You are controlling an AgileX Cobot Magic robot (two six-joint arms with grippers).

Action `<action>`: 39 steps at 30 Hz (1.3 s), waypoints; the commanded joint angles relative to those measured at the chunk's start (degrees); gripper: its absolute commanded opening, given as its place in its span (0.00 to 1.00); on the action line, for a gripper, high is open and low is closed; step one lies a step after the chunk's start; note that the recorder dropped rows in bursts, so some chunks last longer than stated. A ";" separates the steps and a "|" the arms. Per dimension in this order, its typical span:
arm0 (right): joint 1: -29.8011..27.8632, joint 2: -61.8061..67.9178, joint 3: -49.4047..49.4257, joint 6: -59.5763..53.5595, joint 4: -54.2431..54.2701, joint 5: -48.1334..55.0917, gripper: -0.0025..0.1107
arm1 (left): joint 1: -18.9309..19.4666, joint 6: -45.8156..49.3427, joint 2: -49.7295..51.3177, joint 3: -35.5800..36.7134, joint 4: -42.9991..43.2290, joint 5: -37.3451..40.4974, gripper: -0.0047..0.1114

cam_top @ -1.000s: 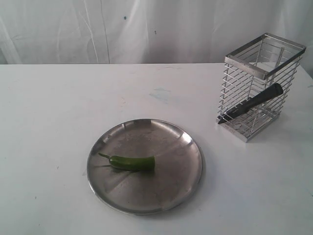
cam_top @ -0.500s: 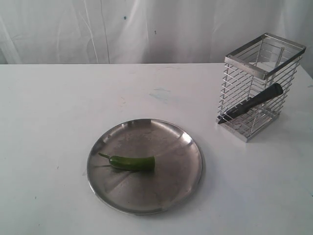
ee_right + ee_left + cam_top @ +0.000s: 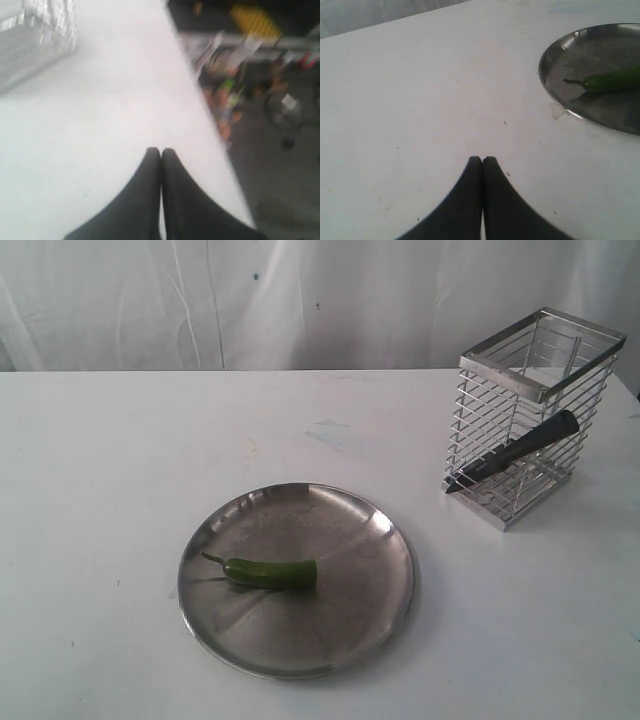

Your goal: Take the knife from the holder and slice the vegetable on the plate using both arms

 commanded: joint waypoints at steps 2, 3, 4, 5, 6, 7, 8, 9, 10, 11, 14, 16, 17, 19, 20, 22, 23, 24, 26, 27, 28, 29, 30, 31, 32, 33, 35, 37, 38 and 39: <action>0.26 16.54 -10.87 -39.04 41.55 14.18 0.02 | -0.15 -0.26 -0.24 0.14 -0.75 -0.21 0.04; 0.26 18.42 -12.59 -41.06 44.05 13.27 0.02 | -0.15 -0.26 -0.24 0.14 -0.75 -0.21 0.04; 0.26 18.83 -13.16 -40.95 43.83 12.19 0.02 | -0.15 -0.26 -0.24 0.14 -0.75 -0.21 0.04; 0.26 18.91 -13.48 -40.95 43.06 10.65 0.02 | -0.15 -0.26 -0.24 0.14 -0.75 -0.21 0.04; 0.26 18.80 -13.79 -40.67 42.50 10.13 0.04 | -0.15 -0.26 -0.24 0.14 -0.75 -0.21 0.04; 0.26 18.80 -14.04 -40.67 42.50 10.13 0.07 | -0.15 -0.26 -0.24 0.14 -0.75 -0.21 0.04; 0.26 18.80 -14.30 -40.67 42.50 10.00 0.11 | -0.15 -0.26 -0.24 0.14 -0.75 -0.21 0.04; 0.26 18.80 -14.43 -40.78 42.50 9.42 0.17 | -0.15 -0.26 -0.24 0.14 -0.75 -0.21 0.04; 0.26 18.80 -14.43 -40.78 42.43 6.91 0.27 | -0.15 -0.26 -0.24 0.14 -0.75 -0.21 0.04; 0.26 18.80 -14.43 -40.68 42.43 4.92 0.37 | -0.15 -0.26 -0.24 0.14 -0.75 -0.21 0.04; 0.26 18.80 -14.43 -40.41 42.43 0.71 0.56 | -0.15 -0.26 -0.24 0.14 -0.75 -0.21 0.04; 0.26 18.80 -14.43 -39.75 42.43 -1.11 0.58 | -0.15 -0.26 -0.24 0.14 -0.75 -0.21 0.04; 0.26 18.93 -14.43 -38.74 42.43 -2.11 0.58 | -0.15 -0.26 -0.24 0.14 -0.75 -0.21 0.04; 0.26 19.20 -14.53 -36.32 42.43 -5.26 0.58 | -0.15 -0.26 -0.24 0.14 -0.75 -0.21 0.04; 0.26 19.44 -14.50 -35.69 42.43 -6.62 0.58 | -0.15 -0.26 -0.24 0.14 -0.75 -0.21 0.04; 0.26 20.19 -14.50 -35.04 42.43 -9.83 0.58 | -0.15 -0.26 -0.24 0.14 -0.75 -0.21 0.04; 0.26 20.71 -14.50 -34.73 42.43 -10.95 0.58 | -0.15 -0.26 -0.24 0.14 -0.75 -0.21 0.04; 0.26 21.13 -14.67 -34.73 42.43 -11.54 0.58 | -0.15 -0.26 -0.24 0.14 -0.75 -0.21 0.04; 0.26 22.43 -14.96 -34.73 42.55 -12.25 0.58 | -0.15 -0.26 -0.24 0.14 -0.75 -0.21 0.04; 0.26 23.18 -15.19 -34.73 42.55 -12.35 0.58 | -0.15 -0.26 -0.24 0.14 -0.75 -0.21 0.04; 0.26 23.90 -15.33 -34.73 42.66 -12.48 0.58 | -0.15 -0.26 -0.24 0.14 -0.75 -0.21 0.04; 0.26 24.47 -15.44 -34.73 42.73 -12.68 0.58 | -0.15 -0.26 -0.24 0.14 -0.75 -0.21 0.04; 0.26 25.07 -15.44 -34.73 43.02 -13.16 0.58 | -0.15 -0.26 -0.24 0.14 -0.75 -0.21 0.04; 0.26 25.73 -15.44 -34.73 43.79 -13.30 0.58 | -0.15 -0.26 -0.24 0.14 -0.75 -0.21 0.04; 0.26 26.37 -15.44 -34.73 44.18 -13.51 0.58 | -0.15 -0.26 -0.24 0.14 -0.75 -0.21 0.04; 0.26 26.94 -15.44 -34.73 44.18 -13.44 0.58 | -0.15 -0.26 -0.24 0.14 -0.75 -0.21 0.04; 0.26 27.83 -15.44 -34.73 44.25 -13.62 0.58 | -0.15 -0.26 -0.24 0.14 -0.75 -0.21 0.04; 0.26 28.64 -15.44 -34.73 44.42 -14.18 0.58 | -0.15 -0.26 -0.24 0.14 -0.75 -0.21 0.04; 0.26 28.92 -15.44 -34.73 44.42 -14.67 0.58 | -0.15 -0.26 -0.24 0.14 -0.75 -0.21 0.04; 0.26 29.15 -15.44 -34.73 44.42 -15.09 0.58 | -0.15 -0.26 -0.24 0.14 -0.75 -0.21 0.04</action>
